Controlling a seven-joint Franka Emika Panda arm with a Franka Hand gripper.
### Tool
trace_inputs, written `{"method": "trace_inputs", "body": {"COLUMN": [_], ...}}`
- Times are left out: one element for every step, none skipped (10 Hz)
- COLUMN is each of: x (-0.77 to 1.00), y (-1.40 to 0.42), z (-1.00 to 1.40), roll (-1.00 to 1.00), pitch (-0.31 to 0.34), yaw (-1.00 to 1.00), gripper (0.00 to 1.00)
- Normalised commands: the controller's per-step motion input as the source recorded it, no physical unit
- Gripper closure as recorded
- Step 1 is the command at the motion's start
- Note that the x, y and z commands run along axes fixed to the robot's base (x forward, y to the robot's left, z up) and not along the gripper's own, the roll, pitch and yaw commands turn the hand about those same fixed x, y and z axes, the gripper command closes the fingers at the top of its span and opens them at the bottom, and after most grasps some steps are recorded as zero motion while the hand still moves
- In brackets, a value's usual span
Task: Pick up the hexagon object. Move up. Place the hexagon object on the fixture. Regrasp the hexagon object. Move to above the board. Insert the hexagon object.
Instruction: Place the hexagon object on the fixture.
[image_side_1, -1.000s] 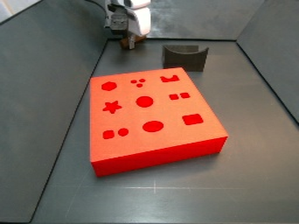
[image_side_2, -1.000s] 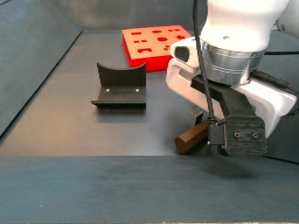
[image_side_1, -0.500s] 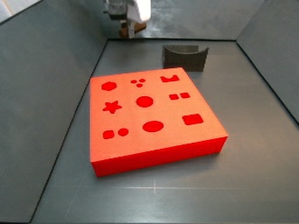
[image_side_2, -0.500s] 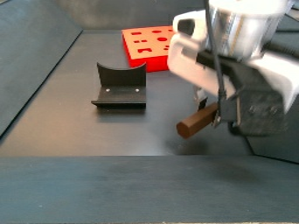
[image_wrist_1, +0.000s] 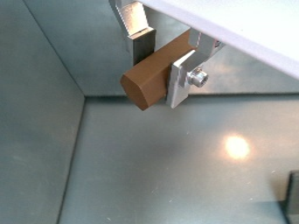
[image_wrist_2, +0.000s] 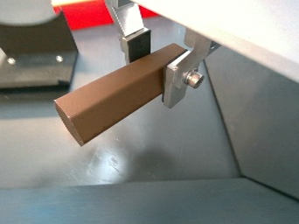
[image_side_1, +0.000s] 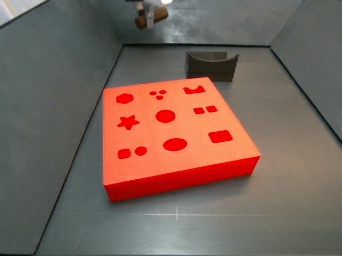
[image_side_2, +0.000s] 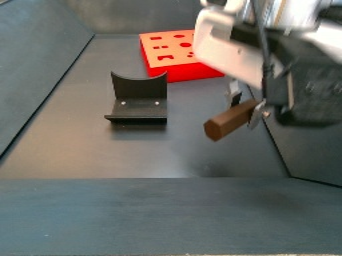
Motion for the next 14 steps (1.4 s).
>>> {"method": "trace_inputs", "body": {"x": [-0.02,-0.03,-0.03,-0.03,-0.02,-0.02,-0.01,1.00,1.00,1.00,1.00,1.00,1.00,1.00], "y": [0.00,0.00,0.01,0.01,0.01,0.01,0.02,-0.66,-0.64,-0.61,-0.54,-0.50,-0.46,-0.43], "z": [1.00,1.00,1.00,0.86,0.64,0.53,0.31,0.12,0.07,0.07,0.07,0.06,0.06,0.05], "roll": [0.01,0.02,0.03,0.03,0.04,0.04,0.03,-0.12,-0.12,-0.13,-0.15,-0.17,-0.18,-0.20], "pitch": [0.037,0.042,0.049,0.057,0.065,0.071,0.087,0.016,0.023,0.024,0.034,0.049,0.062,0.075], "yaw": [-0.01,-0.02,-0.02,-0.02,-0.02,-0.02,-0.01,1.00,1.00,1.00,1.00,1.00,1.00,1.00], "gripper": [1.00,1.00,1.00,1.00,1.00,1.00,1.00,1.00,1.00,1.00,1.00,1.00,1.00,1.00]}}
